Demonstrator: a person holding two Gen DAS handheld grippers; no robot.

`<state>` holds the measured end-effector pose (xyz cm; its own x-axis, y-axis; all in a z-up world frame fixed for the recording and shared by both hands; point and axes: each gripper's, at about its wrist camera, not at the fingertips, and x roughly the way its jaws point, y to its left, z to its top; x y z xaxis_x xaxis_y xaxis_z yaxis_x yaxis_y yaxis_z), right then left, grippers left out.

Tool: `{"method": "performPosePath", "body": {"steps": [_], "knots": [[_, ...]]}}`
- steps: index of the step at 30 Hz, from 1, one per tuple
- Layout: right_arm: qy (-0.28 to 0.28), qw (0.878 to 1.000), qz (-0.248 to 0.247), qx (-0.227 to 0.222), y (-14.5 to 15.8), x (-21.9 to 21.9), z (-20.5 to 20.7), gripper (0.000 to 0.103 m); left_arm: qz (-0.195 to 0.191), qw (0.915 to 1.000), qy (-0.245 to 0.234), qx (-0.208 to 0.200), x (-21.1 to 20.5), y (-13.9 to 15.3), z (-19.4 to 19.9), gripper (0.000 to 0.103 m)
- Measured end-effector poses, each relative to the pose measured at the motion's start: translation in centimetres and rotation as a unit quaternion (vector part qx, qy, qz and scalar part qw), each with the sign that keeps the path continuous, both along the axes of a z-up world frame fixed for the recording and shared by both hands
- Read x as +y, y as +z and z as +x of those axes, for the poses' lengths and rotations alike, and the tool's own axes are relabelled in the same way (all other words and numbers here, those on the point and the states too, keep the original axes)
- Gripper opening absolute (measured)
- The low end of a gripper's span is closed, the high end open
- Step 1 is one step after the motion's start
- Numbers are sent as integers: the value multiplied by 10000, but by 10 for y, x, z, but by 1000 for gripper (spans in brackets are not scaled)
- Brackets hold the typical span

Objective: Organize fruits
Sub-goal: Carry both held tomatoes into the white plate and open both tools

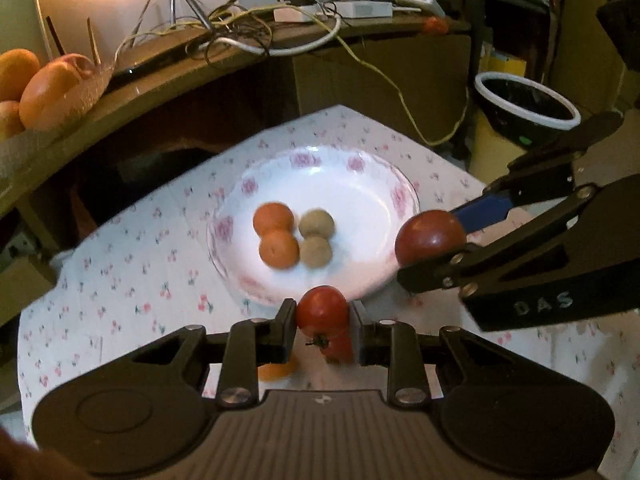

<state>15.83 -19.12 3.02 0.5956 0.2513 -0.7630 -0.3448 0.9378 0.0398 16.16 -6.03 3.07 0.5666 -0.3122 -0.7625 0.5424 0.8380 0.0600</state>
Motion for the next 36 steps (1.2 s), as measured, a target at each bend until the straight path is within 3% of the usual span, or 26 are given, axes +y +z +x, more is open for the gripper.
{"method": "performPosePath", "body": {"steps": [12,27,36], "knots": [[-360,9994,-5,-22,-7,-1,40,42,-7,9994,352,69,-4,-13,39,33],[-421,9991,46,56,-15,2,51,43,44,9990,441,92,-3,-19,44,34],[-512,9985,118,-128,-8,-4,49,47,9,9989,469,11,-2,-14,43,35]]}}
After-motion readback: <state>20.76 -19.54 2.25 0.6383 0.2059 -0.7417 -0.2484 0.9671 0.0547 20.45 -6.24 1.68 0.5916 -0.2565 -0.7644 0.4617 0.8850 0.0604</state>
